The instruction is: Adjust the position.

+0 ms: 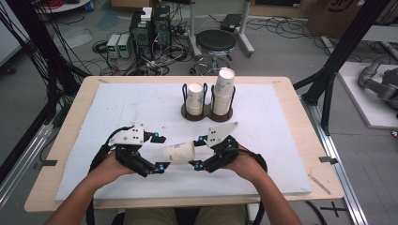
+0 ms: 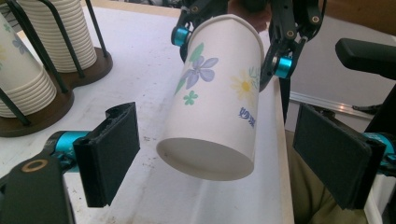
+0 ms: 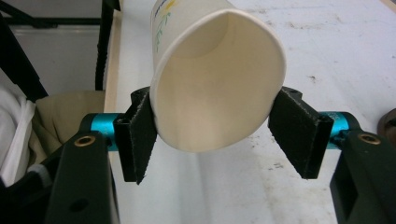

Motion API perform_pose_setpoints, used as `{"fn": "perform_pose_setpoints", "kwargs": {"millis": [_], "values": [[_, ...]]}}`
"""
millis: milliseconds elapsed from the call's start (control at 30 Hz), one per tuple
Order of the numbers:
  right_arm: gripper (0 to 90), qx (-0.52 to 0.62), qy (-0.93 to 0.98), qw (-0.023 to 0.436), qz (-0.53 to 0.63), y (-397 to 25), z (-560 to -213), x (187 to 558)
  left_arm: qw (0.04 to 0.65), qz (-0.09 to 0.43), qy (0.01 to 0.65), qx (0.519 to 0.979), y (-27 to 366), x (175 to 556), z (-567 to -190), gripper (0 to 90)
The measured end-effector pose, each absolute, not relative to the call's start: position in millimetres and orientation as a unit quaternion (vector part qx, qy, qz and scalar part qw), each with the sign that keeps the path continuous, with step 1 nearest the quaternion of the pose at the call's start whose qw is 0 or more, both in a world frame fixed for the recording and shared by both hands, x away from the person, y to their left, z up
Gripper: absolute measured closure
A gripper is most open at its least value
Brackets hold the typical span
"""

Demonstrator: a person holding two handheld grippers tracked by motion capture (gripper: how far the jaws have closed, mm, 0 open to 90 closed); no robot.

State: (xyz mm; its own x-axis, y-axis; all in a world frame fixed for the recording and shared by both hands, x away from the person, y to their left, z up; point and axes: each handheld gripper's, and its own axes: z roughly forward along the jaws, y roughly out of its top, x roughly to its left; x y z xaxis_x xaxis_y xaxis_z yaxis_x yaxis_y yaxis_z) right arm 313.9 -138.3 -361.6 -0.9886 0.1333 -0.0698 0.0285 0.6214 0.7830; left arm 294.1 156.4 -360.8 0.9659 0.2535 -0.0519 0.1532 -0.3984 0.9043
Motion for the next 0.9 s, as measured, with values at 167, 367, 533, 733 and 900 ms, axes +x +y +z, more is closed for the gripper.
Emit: {"fn": "perform_pose_setpoints", "kwargs": {"millis": [167, 367, 533, 733, 900], "values": [[35.0, 0.026, 0.913, 0.066, 0.402, -130.3, -349.4, 315.6, 0.518, 0.042, 0.123, 0.845, 153.2, 295.3, -358.5, 14.8], [35.0, 0.001, 0.936, 0.076, 0.345, -117.9, -340.5, 316.4, 0.491, 0.044, 0.115, 0.862, 148.0, 295.8, -358.8, 15.4], [35.0, -0.009, 0.943, 0.072, 0.326, -110.5, -336.4, 316.3, 0.479, 0.041, 0.110, 0.870, 145.2, 296.2, -360.1, 16.8], [34.9, -0.019, 0.950, 0.071, 0.303, -103.5, -335.2, 315.6, 0.466, 0.038, 0.106, 0.878, 142.4, 296.6, -360.1, 18.7], [34.9, -0.026, 0.954, 0.072, 0.288, -99.4, -335.0, 315.3, 0.456, 0.035, 0.102, 0.883, 139.3, 297.9, -360.2, 20.1]]}}
